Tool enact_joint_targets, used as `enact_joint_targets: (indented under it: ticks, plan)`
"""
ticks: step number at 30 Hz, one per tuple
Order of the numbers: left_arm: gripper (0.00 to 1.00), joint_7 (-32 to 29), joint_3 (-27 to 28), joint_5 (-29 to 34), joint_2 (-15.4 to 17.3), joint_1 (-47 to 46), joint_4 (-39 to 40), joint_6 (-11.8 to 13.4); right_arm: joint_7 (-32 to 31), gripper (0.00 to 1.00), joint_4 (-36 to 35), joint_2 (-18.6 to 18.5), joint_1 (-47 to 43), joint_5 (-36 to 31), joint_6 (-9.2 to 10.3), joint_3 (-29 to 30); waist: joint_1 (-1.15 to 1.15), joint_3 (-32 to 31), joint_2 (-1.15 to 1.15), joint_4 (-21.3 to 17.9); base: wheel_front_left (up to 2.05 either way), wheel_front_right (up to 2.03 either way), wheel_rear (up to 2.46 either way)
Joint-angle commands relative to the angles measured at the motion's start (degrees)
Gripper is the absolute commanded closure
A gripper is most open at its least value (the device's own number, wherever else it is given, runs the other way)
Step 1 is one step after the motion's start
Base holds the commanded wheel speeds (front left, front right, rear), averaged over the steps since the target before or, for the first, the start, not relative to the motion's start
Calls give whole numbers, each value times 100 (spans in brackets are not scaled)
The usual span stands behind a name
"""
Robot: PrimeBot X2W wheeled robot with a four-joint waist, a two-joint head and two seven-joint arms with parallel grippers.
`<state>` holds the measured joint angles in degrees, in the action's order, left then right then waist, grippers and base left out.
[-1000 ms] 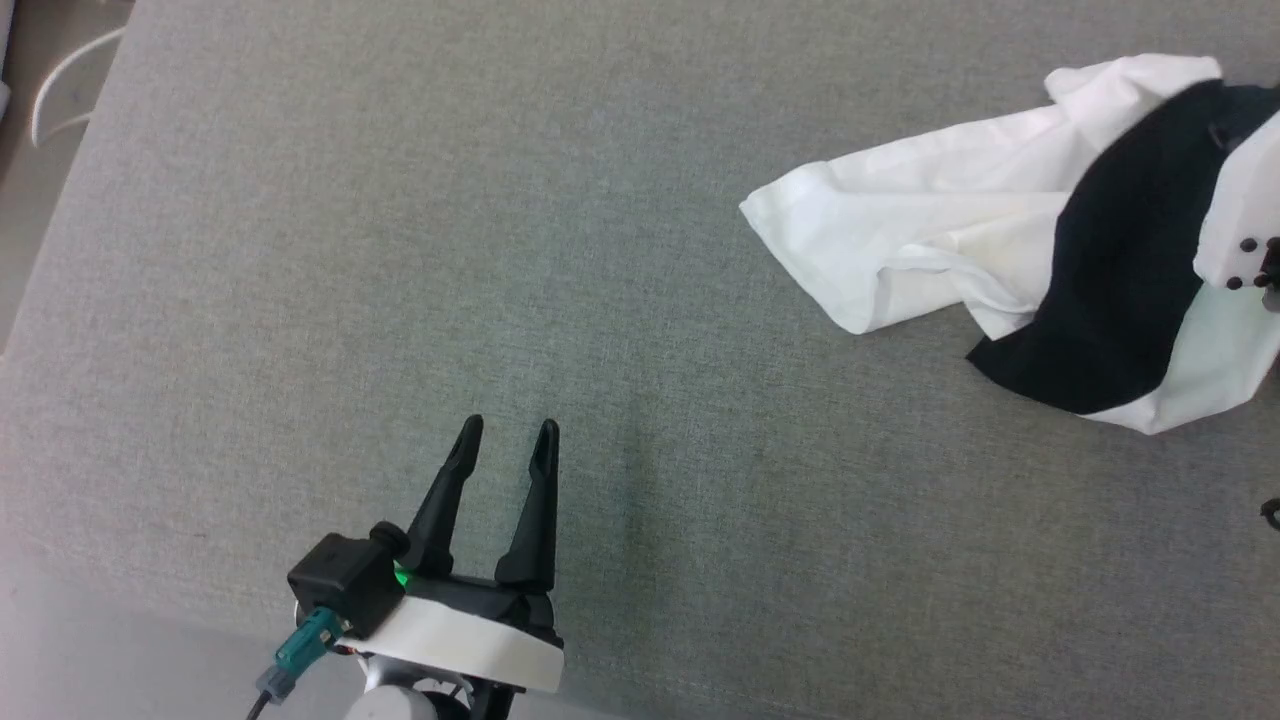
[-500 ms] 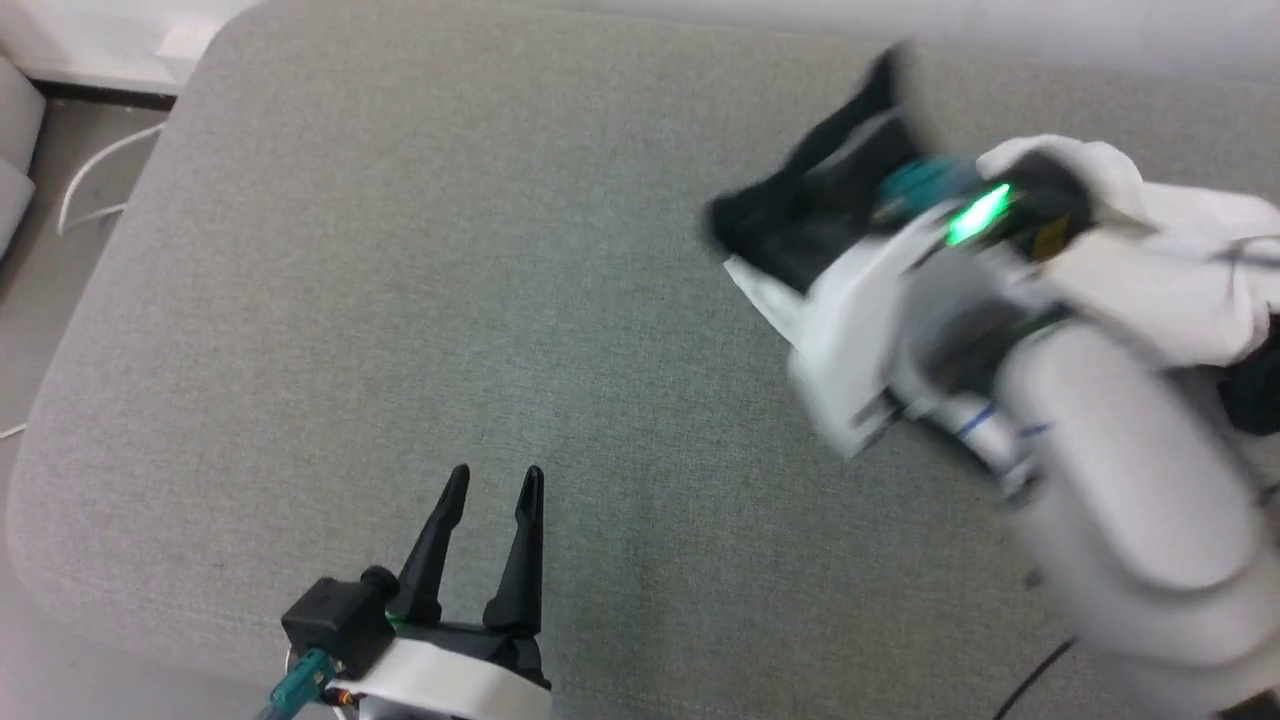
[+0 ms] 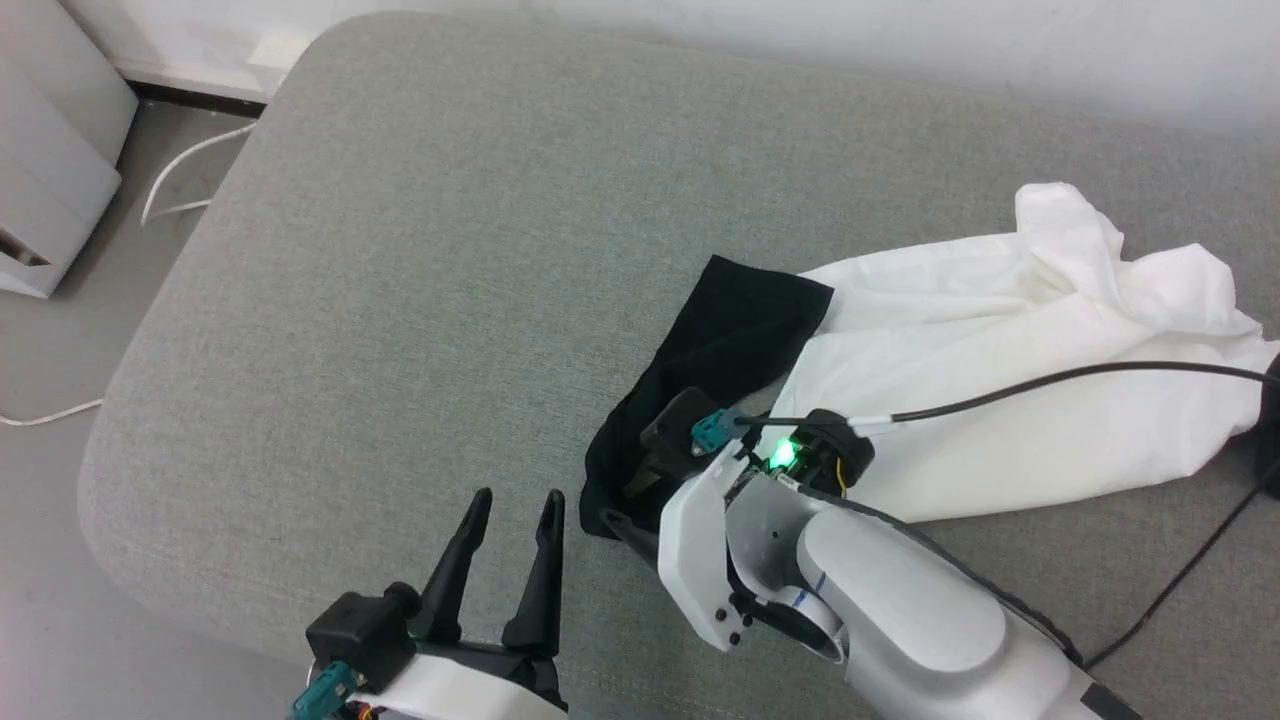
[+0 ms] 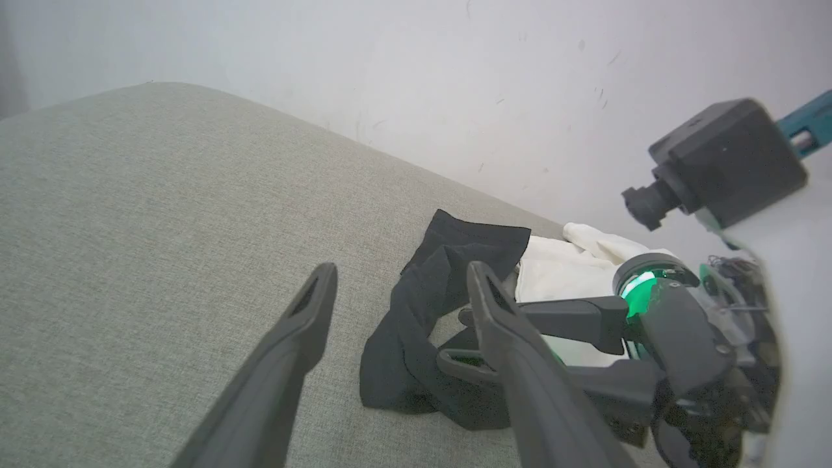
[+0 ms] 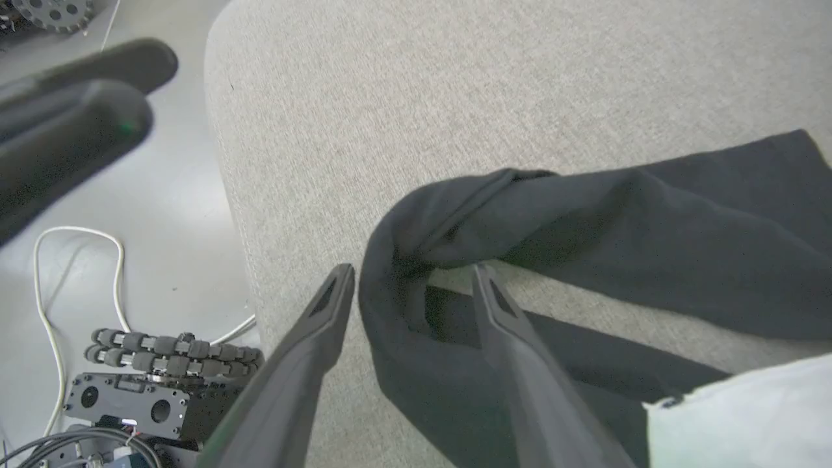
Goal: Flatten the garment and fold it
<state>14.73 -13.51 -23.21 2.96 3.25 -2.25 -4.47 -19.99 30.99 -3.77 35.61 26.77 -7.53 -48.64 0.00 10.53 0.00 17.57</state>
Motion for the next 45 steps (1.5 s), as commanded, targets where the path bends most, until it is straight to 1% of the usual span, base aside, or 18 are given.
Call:
enact_joint_targets:
  ticks: [1,5,8,11,13,15,17,20,22,24,26,28,31,34,37,41,43,45]
  plan:
    - [0,27,18,-20,-8,70,-26,35,137,0,63,49,43,129,4,62,0,-99,0,6,0,0,0]
    - [0,27,78,28,-8,199,-78,56,403,0,-12,28,85,400,4,336,0,-287,0,-136,0,0,0]
    - [0,27,106,80,-8,277,-63,57,571,0,-217,-203,15,430,4,765,0,-430,0,-292,0,0,0]
    - [0,27,163,168,-8,344,-24,53,739,0,-558,-450,-258,299,4,1457,0,-532,0,-468,0,0,0]
    - [0,27,211,236,-8,388,24,48,874,0,-888,-580,-556,76,4,2053,0,-561,0,-605,0,0,0]
    - [0,27,257,286,-8,428,70,35,969,0,-1289,-621,-959,-207,4,2700,0,-570,0,-741,0,0,0]
    - [0,27,301,338,-8,446,109,18,1086,0,-1759,-519,-1437,-539,4,3482,0,-544,0,-859,0,0,0]
    - [0,27,344,382,-8,432,153,-8,1299,0,-2620,-183,-2255,-1130,4,4644,0,-481,0,-1001,0,0,0]
    - [0,27,387,384,-8,409,204,-9,1541,0,-3216,-2,-2792,-1505,4,5296,0,-415,0,-1096,0,0,0]
    - [0,27,430,382,-8,398,263,-3,1856,0,-3690,74,-3267,-1785,4,5777,0,-348,0,-1202,0,0,0]
    - [0,27,461,385,-8,403,291,-3,2218,0,-3856,84,-3675,-1598,4,6107,0,-284,0,-1312,0,0,0]
    - [0,27,489,384,-8,405,300,-3,2660,0,-3861,86,-4000,-1468,4,6287,0,-239,0,-1403,0,0,0]
    - [0,27,572,415,-8,419,328,3,3183,0,-3708,88,-4319,-1220,4,6286,0,-180,0,-1569,0,0,0]
    - [0,27,619,508,24,399,369,-5,3395,0,-3538,88,-4410,-1028,4,6156,0,-125,0,-1742,0,0,0]
    - [0,-54,544,571,109,219,427,-45,3464,0,-3416,88,-4372,-974,4,6022,0,-74,0,-1834,0,0,0]
    - [0,-588,415,710,438,-393,534,-121,3491,0,-3340,89,-4278,-983,4,6021,0,24,0,-1857,0,0,0]
    - [0,-1074,303,882,688,-782,503,-152,3495,0,-3316,89,-4233,-1010,4,6022,0,85,0,-1859,0,0,0]
    - [0,-1750,124,893,796,-1125,414,-184,3496,0,-3307,89,-4192,-1026,4,6041,0,151,0,-1849,0,0,0]
